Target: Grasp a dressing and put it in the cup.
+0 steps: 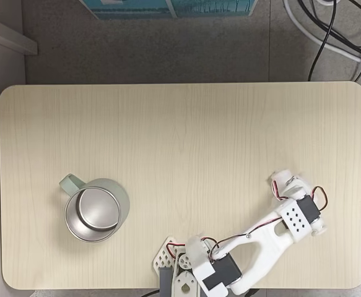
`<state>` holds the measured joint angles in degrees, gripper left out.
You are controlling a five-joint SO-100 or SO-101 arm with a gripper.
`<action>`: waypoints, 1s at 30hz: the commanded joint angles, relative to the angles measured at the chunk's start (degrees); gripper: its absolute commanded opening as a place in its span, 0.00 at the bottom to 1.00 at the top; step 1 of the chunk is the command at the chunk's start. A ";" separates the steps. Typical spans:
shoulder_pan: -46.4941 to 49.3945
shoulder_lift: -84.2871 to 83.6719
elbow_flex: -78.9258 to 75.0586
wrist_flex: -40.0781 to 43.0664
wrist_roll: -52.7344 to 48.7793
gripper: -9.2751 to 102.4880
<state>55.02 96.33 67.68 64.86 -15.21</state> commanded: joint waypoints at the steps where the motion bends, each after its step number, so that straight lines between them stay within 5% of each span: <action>1: -0.62 -2.90 -0.35 0.00 -0.88 0.09; 7: -1.32 -10.81 0.70 3.96 1.05 0.09; 17: -10.55 -29.53 18.98 26.89 9.05 0.09; 22: -20.04 -30.32 36.30 39.55 15.12 0.09; 30: -44.03 -38.41 40.96 39.37 20.48 0.08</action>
<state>19.86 61.00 106.17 102.83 4.57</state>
